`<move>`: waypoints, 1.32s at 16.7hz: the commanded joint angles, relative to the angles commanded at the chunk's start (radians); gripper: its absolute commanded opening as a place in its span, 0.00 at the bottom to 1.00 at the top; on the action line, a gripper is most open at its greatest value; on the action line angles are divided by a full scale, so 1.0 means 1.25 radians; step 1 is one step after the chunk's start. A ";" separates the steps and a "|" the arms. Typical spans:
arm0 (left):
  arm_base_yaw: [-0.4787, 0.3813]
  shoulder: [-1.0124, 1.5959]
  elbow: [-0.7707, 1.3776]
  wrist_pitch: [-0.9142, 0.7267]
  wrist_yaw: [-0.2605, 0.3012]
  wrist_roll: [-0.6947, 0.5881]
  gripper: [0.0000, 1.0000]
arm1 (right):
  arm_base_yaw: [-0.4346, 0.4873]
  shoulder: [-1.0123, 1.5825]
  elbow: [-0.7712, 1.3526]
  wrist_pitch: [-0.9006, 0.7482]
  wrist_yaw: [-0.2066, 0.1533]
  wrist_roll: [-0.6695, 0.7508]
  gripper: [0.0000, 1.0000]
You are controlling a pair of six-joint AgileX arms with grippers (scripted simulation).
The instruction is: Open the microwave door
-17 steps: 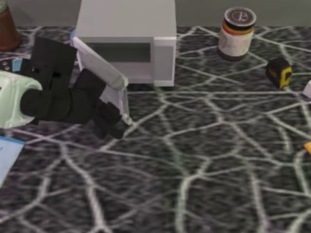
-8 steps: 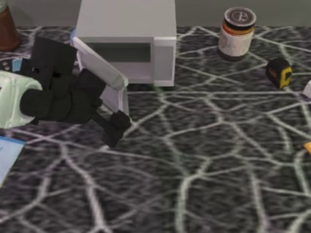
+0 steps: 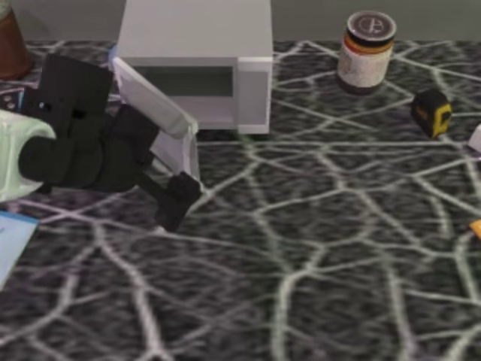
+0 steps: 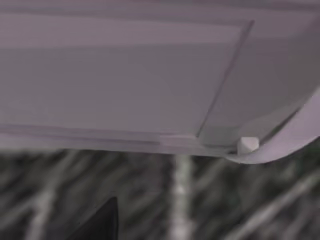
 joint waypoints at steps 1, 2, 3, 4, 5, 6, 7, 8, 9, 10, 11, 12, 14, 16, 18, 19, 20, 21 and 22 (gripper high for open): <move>-0.004 -0.032 -0.005 -0.023 -0.004 -0.006 1.00 | 0.000 0.000 0.000 0.000 0.000 0.000 1.00; -0.009 -0.066 -0.011 -0.047 -0.009 -0.012 1.00 | 0.000 0.000 0.000 0.000 0.000 0.000 1.00; -0.014 -0.099 -0.017 -0.070 -0.012 -0.019 1.00 | 0.000 0.000 0.000 0.000 0.000 0.000 1.00; -0.018 -0.126 -0.021 -0.092 -0.015 -0.025 1.00 | 0.000 0.000 0.000 0.000 0.000 0.000 1.00; -0.022 -0.146 -0.025 -0.109 -0.017 -0.030 1.00 | 0.000 0.000 0.000 0.000 0.000 0.000 1.00; -0.024 -0.157 -0.026 -0.120 -0.018 -0.033 1.00 | 0.000 0.000 0.000 0.000 0.000 0.000 1.00; -0.025 -0.160 -0.027 -0.123 -0.019 -0.034 1.00 | 0.000 0.000 0.000 0.000 0.000 0.000 1.00; -0.025 -0.160 -0.027 -0.123 -0.019 -0.034 1.00 | 0.000 0.000 0.000 0.000 0.000 0.000 1.00; -0.025 -0.160 -0.027 -0.123 -0.019 -0.034 1.00 | 0.000 0.000 0.000 0.000 0.000 0.000 1.00; -0.021 -0.156 -0.023 -0.121 -0.017 -0.033 1.00 | 0.000 0.000 0.000 0.000 0.000 0.000 1.00; -0.021 -0.156 -0.023 -0.121 -0.018 -0.033 1.00 | 0.000 0.000 0.000 0.000 0.000 0.000 1.00; -0.023 -0.149 -0.015 -0.129 -0.021 -0.041 1.00 | 0.000 0.000 0.000 0.000 0.000 0.000 1.00; -0.034 -0.115 0.026 -0.171 -0.040 -0.084 1.00 | 0.000 0.000 0.000 0.000 0.000 0.000 1.00; -0.052 -0.059 0.100 -0.245 -0.071 -0.159 1.00 | 0.000 0.000 0.000 0.000 0.000 0.000 1.00; -0.074 0.011 0.208 -0.344 -0.113 -0.264 1.00 | 0.000 0.000 0.000 0.000 0.000 0.000 1.00; -0.087 0.050 0.274 -0.399 -0.136 -0.325 1.00 | 0.000 0.000 0.000 0.000 0.000 0.000 1.00; -0.100 0.089 0.347 -0.458 -0.161 -0.391 1.00 | 0.000 0.000 0.000 0.000 0.000 0.000 1.00; -0.114 0.129 0.426 -0.518 -0.187 -0.461 1.00 | 0.000 0.000 0.000 0.000 0.000 0.000 1.00; -0.128 0.168 0.508 -0.579 -0.214 -0.535 1.00 | 0.000 0.000 0.000 0.000 0.000 0.000 1.00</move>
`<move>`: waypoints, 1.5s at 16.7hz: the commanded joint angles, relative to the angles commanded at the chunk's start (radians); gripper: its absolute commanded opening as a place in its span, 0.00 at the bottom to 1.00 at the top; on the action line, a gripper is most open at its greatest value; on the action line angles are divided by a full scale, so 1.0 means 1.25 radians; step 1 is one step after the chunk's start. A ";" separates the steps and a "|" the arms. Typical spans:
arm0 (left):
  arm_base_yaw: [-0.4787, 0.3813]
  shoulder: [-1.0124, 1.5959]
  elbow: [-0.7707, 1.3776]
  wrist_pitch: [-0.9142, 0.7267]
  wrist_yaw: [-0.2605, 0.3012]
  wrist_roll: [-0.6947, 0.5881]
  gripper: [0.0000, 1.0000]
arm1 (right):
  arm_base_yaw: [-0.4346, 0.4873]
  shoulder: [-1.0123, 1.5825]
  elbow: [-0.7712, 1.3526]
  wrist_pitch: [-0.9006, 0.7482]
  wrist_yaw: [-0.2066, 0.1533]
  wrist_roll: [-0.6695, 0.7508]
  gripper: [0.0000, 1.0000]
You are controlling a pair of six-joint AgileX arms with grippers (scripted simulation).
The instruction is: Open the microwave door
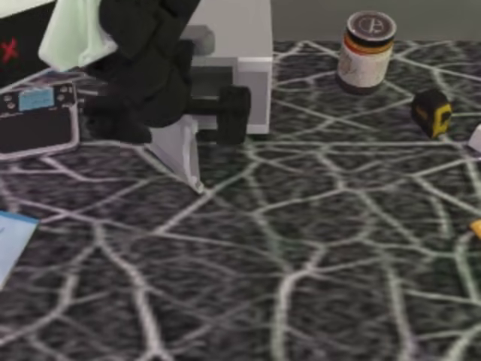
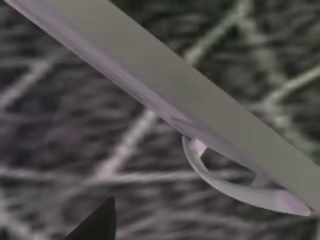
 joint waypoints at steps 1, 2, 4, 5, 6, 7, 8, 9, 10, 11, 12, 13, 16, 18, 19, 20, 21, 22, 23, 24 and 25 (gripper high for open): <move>-0.014 0.039 0.084 -0.062 -0.028 -0.077 1.00 | 0.000 0.000 0.000 0.000 0.000 0.000 1.00; -0.028 0.077 0.169 -0.125 -0.056 -0.156 1.00 | 0.000 0.000 0.000 0.000 0.000 0.000 1.00; -0.053 0.148 0.332 -0.247 -0.113 -0.315 1.00 | 0.000 0.000 0.000 0.000 0.000 0.000 1.00; -0.065 0.180 0.407 -0.306 -0.141 -0.392 1.00 | 0.000 0.000 0.000 0.000 0.000 0.000 1.00; -0.077 0.212 0.477 -0.363 -0.168 -0.467 1.00 | 0.000 0.000 0.000 0.000 0.000 0.000 1.00; -0.087 0.241 0.541 -0.418 -0.194 -0.538 1.00 | 0.000 0.000 0.000 0.000 0.000 0.000 1.00; -0.097 0.268 0.600 -0.471 -0.219 -0.604 1.00 | 0.000 0.000 0.000 0.000 0.000 0.000 1.00; -0.106 0.293 0.653 -0.520 -0.243 -0.664 1.00 | 0.000 0.000 0.000 0.000 0.000 0.000 1.00; -0.114 0.316 0.701 -0.566 -0.264 -0.717 1.00 | 0.000 0.000 0.000 0.000 0.000 0.000 1.00; -0.121 0.336 0.744 -0.606 -0.283 -0.763 1.00 | 0.000 0.000 0.000 0.000 0.000 0.000 1.00; -0.126 0.353 0.780 -0.641 -0.299 -0.801 1.00 | 0.000 0.000 0.000 0.000 0.000 0.000 1.00; -0.131 0.366 0.808 -0.669 -0.312 -0.831 1.00 | 0.000 0.000 0.000 0.000 0.000 0.000 1.00; -0.137 0.384 0.846 -0.706 -0.330 -0.868 1.00 | 0.000 0.000 0.000 0.000 0.000 0.000 1.00; -0.137 0.384 0.846 -0.706 -0.330 -0.868 1.00 | 0.000 0.000 0.000 0.000 0.000 0.000 1.00; -0.137 0.384 0.846 -0.706 -0.330 -0.868 1.00 | 0.000 0.000 0.000 0.000 0.000 0.000 1.00; -0.133 0.426 0.929 -0.688 -0.327 -0.867 1.00 | 0.000 0.000 0.000 0.000 0.000 0.000 1.00; -0.132 0.426 0.928 -0.688 -0.327 -0.867 1.00 | 0.000 0.000 0.000 0.000 0.000 0.000 1.00; -0.132 0.429 0.920 -0.689 -0.327 -0.865 1.00 | 0.000 0.000 0.000 0.000 0.000 0.000 1.00; -0.131 0.431 0.907 -0.689 -0.328 -0.862 1.00 | 0.000 0.000 0.000 0.000 0.000 0.000 1.00; -0.129 0.432 0.891 -0.684 -0.328 -0.859 1.00 | 0.000 0.000 0.000 0.000 0.000 0.000 1.00; -0.127 0.431 0.873 -0.676 -0.328 -0.856 1.00 | 0.000 0.000 0.000 0.000 0.000 0.000 1.00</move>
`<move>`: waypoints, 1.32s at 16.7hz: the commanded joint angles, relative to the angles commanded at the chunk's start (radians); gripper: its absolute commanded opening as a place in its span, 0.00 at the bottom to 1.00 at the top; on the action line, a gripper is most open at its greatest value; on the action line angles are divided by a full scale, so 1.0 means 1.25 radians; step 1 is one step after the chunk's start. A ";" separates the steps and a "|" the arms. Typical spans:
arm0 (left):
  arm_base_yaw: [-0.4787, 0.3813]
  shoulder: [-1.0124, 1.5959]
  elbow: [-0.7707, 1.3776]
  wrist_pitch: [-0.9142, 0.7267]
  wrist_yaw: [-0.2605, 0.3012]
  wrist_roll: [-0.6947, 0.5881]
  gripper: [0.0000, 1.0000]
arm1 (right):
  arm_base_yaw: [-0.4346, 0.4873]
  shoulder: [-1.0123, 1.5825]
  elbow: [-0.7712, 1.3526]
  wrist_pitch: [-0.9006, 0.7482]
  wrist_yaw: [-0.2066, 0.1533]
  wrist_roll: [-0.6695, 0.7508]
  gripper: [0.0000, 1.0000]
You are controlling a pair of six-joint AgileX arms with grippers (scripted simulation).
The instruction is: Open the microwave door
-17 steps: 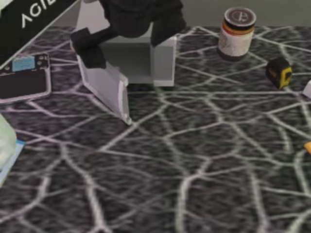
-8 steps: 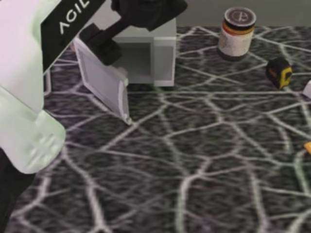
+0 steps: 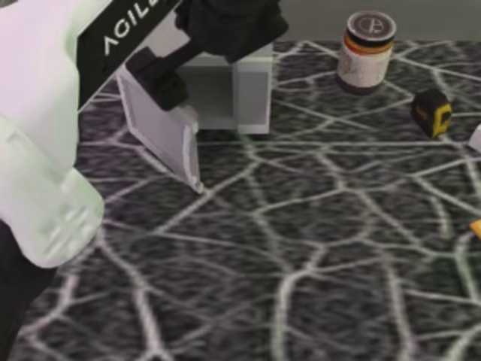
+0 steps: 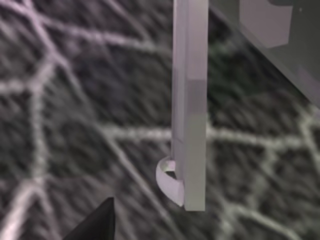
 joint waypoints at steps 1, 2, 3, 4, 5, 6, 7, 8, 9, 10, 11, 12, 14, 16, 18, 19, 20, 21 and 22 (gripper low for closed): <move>0.003 -0.004 -0.020 0.012 0.000 0.003 1.00 | 0.000 0.000 0.000 0.000 0.000 0.000 1.00; 0.005 -0.009 -0.041 0.027 0.000 0.006 1.00 | 0.000 0.000 0.000 0.000 0.000 0.000 1.00; 0.008 -0.016 -0.064 0.044 0.000 0.009 1.00 | 0.000 0.000 0.000 0.000 0.000 0.000 1.00; 0.012 -0.024 -0.089 0.062 0.000 0.012 1.00 | 0.000 0.000 0.000 0.000 0.000 0.000 1.00; 0.015 -0.032 -0.116 0.083 0.000 0.015 1.00 | 0.000 0.000 0.000 0.000 0.000 0.000 1.00; 0.019 -0.041 -0.144 0.104 0.000 0.019 1.00 | 0.000 0.000 0.000 0.000 0.000 0.000 1.00; 0.022 -0.050 -0.173 0.126 0.000 0.023 1.00 | 0.000 0.000 0.000 0.000 0.000 0.000 1.00; 0.026 -0.059 -0.203 0.148 0.001 0.027 1.00 | 0.000 0.000 0.000 0.000 0.000 0.000 1.00; 0.030 -0.068 -0.233 0.171 0.001 0.031 1.00 | 0.000 0.000 0.000 0.000 0.000 0.000 1.00; 0.034 -0.077 -0.263 0.194 0.001 0.035 1.00 | 0.000 0.000 0.000 0.000 0.000 0.000 1.00; 0.038 -0.087 -0.293 0.216 0.001 0.039 1.00 | 0.000 0.000 0.000 0.000 0.000 0.000 1.00; 0.041 -0.095 -0.322 0.238 0.001 0.043 1.00 | 0.000 0.000 0.000 0.000 0.000 0.000 1.00; 0.048 -0.112 -0.378 0.279 0.002 0.050 1.00 | 0.000 0.000 0.000 0.000 0.000 0.000 1.00; 0.054 -0.127 -0.426 0.316 0.002 0.057 1.00 | 0.000 0.000 0.000 0.000 0.000 0.000 1.00; 0.059 -0.139 -0.466 0.345 0.002 0.062 1.00 | 0.000 0.000 0.000 0.000 0.000 0.000 1.00; 0.061 -0.143 -0.481 0.357 0.002 0.064 1.00 | 0.000 0.000 0.000 0.000 0.000 0.000 1.00; 0.063 -0.147 -0.493 0.366 0.003 0.066 1.00 | 0.000 0.000 0.000 0.000 0.000 0.000 1.00; 0.064 -0.149 -0.502 0.372 0.003 0.067 1.00 | 0.000 0.000 0.000 0.000 0.000 0.000 1.00; 0.064 -0.151 -0.506 0.376 0.003 0.068 1.00 | 0.000 0.000 0.000 0.000 0.000 0.000 1.00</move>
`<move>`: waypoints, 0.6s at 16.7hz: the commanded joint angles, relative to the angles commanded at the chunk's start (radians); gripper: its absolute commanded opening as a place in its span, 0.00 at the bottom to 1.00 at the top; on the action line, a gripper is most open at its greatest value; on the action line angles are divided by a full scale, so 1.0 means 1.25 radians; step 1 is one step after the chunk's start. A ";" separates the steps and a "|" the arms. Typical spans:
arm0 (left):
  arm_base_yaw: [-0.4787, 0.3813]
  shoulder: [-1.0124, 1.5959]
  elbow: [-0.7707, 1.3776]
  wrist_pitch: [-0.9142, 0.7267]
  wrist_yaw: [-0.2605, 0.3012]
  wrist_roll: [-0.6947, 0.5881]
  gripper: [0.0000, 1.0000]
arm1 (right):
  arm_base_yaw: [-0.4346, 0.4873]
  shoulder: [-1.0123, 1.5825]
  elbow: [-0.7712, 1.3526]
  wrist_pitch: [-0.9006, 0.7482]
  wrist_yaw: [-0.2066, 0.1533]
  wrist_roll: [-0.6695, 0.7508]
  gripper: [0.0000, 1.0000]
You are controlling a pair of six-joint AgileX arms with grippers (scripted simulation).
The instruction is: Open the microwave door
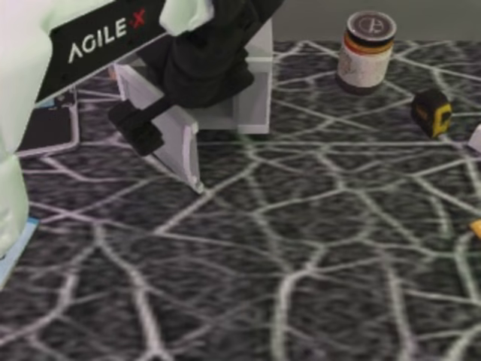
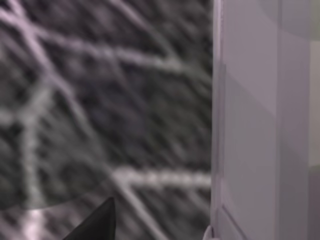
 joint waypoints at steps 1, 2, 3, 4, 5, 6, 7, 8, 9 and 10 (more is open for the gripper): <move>0.000 0.000 -0.001 0.001 0.000 0.000 1.00 | 0.000 0.000 0.000 0.000 0.000 0.000 1.00; 0.000 0.000 -0.001 0.001 0.000 0.000 1.00 | 0.000 0.000 0.000 0.000 0.000 0.000 1.00; 0.000 0.000 -0.001 0.001 0.000 0.000 1.00 | 0.000 0.000 0.000 0.000 0.000 0.000 1.00; 0.000 0.000 -0.001 0.001 0.000 0.000 1.00 | 0.000 0.000 0.000 0.000 0.000 0.000 1.00; 0.000 0.000 -0.001 0.001 0.000 0.000 1.00 | 0.000 0.000 0.000 0.000 0.000 0.000 1.00; 0.000 0.000 -0.001 0.001 0.000 0.000 0.92 | 0.000 0.000 0.000 0.000 0.000 0.000 1.00; 0.000 0.000 -0.001 0.001 0.000 0.000 0.85 | 0.000 0.000 0.000 0.000 0.000 0.000 1.00; 0.000 0.000 -0.001 0.001 0.000 0.000 0.77 | 0.000 0.000 0.000 0.000 0.000 0.000 1.00; 0.000 0.000 -0.001 0.001 0.000 0.000 0.70 | 0.000 0.000 0.000 0.000 0.000 0.000 1.00; 0.000 0.000 -0.001 0.001 0.000 0.000 0.62 | 0.000 0.000 0.000 0.000 0.000 0.000 1.00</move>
